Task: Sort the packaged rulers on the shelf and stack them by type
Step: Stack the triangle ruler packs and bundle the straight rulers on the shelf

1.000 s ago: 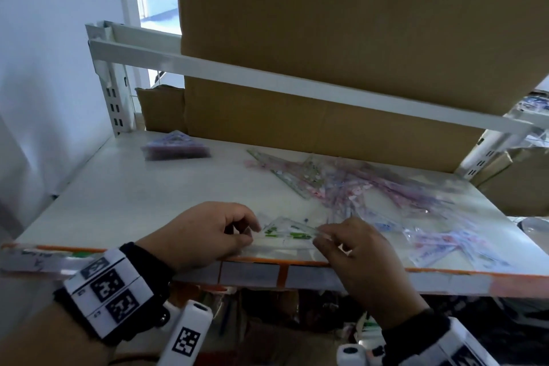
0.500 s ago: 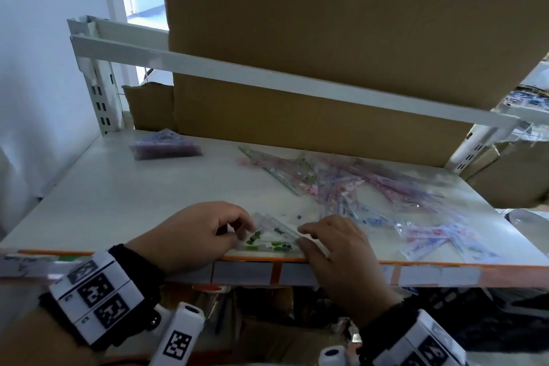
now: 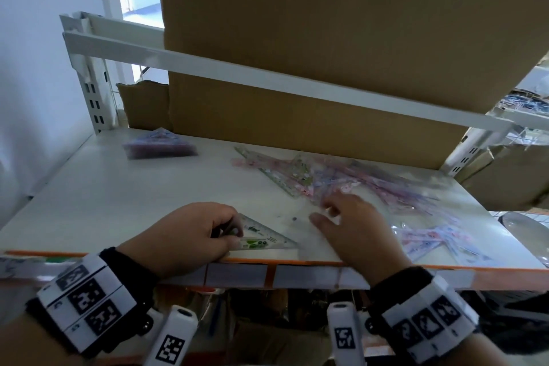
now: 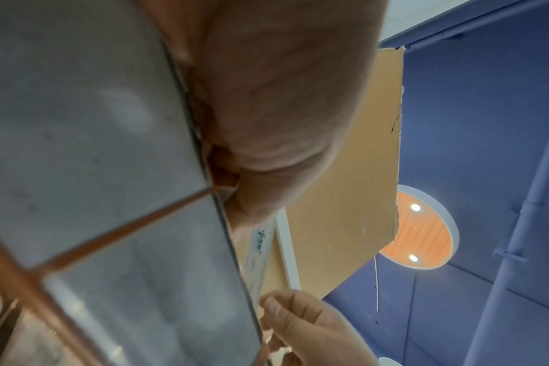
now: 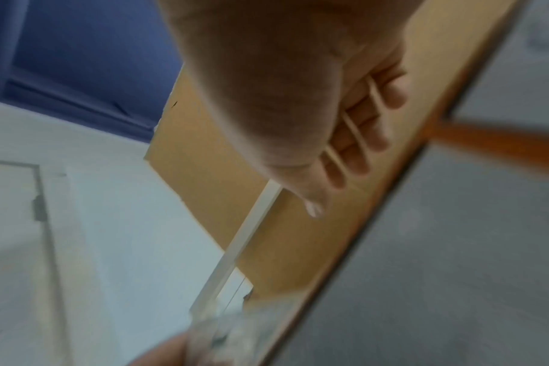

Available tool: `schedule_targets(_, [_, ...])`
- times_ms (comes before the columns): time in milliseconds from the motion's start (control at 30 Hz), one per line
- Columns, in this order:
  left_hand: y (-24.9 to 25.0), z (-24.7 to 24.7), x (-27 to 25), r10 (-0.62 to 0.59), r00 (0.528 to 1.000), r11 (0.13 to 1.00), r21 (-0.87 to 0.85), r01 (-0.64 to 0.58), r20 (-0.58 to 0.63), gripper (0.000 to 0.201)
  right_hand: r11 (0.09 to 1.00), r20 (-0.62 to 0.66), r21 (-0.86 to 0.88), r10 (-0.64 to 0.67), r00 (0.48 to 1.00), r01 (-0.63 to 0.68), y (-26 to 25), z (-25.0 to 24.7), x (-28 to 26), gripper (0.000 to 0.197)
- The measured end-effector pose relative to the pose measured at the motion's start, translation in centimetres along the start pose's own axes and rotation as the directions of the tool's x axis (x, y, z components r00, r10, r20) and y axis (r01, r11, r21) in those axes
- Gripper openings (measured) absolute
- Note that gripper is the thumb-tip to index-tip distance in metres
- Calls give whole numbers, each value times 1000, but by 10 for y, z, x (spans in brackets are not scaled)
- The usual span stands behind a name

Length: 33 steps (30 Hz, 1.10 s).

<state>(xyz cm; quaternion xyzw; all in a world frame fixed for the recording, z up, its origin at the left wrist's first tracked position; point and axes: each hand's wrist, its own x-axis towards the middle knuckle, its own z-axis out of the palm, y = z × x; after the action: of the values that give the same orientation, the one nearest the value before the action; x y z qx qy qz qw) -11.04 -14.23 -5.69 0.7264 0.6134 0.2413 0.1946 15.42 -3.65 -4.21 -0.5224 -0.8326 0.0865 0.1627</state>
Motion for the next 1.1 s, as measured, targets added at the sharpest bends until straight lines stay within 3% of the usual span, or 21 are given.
schedule_targets(67, [1, 0, 0, 2, 1000, 1000, 3, -2, -5, 4, 970, 69, -163, 195, 978, -182, 21, -7, 7, 66])
schedule_targets(133, [1, 1, 0, 3, 1000, 1000, -2, -3, -11, 3, 926, 126, -287, 291, 948, -246, 31, -7, 9, 85])
schedule_targets(233, [1, 1, 0, 1, 1000, 1000, -5, -1, -14, 3, 921, 152, -300, 305, 940, -250, 32, -3, 10, 87])
schedule_targets(467, [0, 0, -1, -3, 1000, 1000, -21, 3, -8, 5, 929, 187, -46, 368, 911, -366, 33, -14, 12, 79])
schedule_targets(567, [0, 0, -1, -6, 1000, 1000, -23, 6, -9, 5, 893, 185, 171, 386, 904, -416, 37, -21, 9, 56])
schedule_targets(667, [0, 0, 0, -5, 1000, 1000, -18, 5, -9, 4, 791, 246, 387, 407, 880, -474, 38, -30, 5, 36])
schedule_targets(800, [2, -1, 0, -3, 1000, 1000, -12, 3, -8, 4, 713, 325, 505, 365, 872, -487, 39, -31, -1, 38])
schedule_targets(967, [5, -2, 0, -1, 1000, 1000, -16, 1, 6, 4, 652, 263, 591, 402, 877, -476, 46, -18, -5, 55])
schedule_targets(1100, [5, -3, -1, -1, 1000, 1000, -9, 1, 7, 6, 592, 138, 713, 408, 903, -376, 55, -15, -9, 60])
